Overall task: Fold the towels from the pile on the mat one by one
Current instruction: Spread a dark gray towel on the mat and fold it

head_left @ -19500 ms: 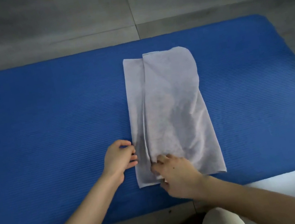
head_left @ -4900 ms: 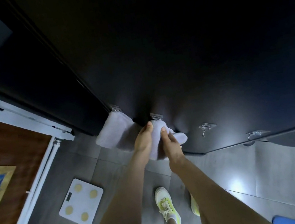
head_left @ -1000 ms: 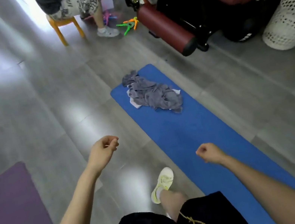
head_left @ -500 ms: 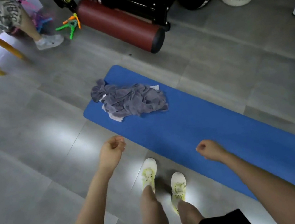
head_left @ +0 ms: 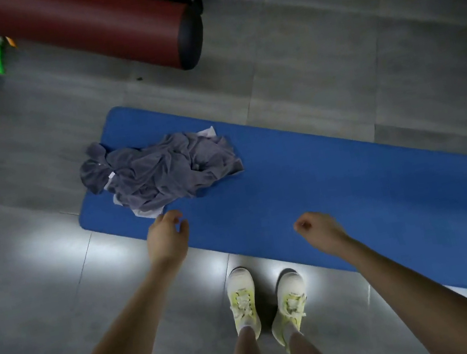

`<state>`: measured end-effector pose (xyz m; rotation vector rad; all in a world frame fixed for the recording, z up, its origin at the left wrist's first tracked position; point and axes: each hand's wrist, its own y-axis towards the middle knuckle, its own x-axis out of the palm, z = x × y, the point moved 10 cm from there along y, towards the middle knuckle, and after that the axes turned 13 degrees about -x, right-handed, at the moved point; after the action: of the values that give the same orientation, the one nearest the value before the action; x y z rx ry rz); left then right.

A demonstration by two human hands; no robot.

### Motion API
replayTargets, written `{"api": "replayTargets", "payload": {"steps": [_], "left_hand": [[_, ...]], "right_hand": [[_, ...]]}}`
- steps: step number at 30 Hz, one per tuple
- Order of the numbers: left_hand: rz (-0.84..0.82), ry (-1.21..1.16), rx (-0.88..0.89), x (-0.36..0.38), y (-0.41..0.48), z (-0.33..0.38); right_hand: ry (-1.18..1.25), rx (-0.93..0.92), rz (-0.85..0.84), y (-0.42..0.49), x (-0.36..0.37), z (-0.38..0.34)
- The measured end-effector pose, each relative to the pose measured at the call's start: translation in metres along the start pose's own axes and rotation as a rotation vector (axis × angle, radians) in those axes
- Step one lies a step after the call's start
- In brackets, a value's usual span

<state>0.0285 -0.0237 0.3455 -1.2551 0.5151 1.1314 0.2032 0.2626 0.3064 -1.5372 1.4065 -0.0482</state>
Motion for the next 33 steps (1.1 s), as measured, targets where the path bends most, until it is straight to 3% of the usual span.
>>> {"api": "replayTargets", "payload": {"steps": [6, 11, 16, 20, 25, 30, 33], "left_hand": [[0.169, 0.235, 0.358, 0.088, 0.091, 0.021], [0.219, 0.525, 0.497, 0.178, 0.162, 0.009], [0.271, 0.899, 0.801, 0.275, 0.223, -0.014], [0.385, 0.925, 0.715, 0.275, 0.298, -0.029], [0.308, 1.355, 0.678, 0.304, 0.341, -0.029], [0.341, 1.291, 0.655, 0.308, 0.332, -0.016], [0.423, 1.108, 0.804, 0.294, 0.308, 0.005]], "right_hand": [[0.018, -0.086, 0.080, 0.107, 0.062, 0.037], [-0.002, -0.188, 0.093, 0.202, 0.120, 0.067], [-0.049, -0.323, 0.130, 0.294, 0.171, 0.088], [-0.189, -0.506, 0.142, 0.353, 0.199, 0.090], [-0.277, -0.635, 0.154, 0.389, 0.217, 0.085], [-0.293, -0.684, 0.154, 0.378, 0.218, 0.077], [-0.252, -0.679, 0.174, 0.361, 0.211, 0.078]]}}
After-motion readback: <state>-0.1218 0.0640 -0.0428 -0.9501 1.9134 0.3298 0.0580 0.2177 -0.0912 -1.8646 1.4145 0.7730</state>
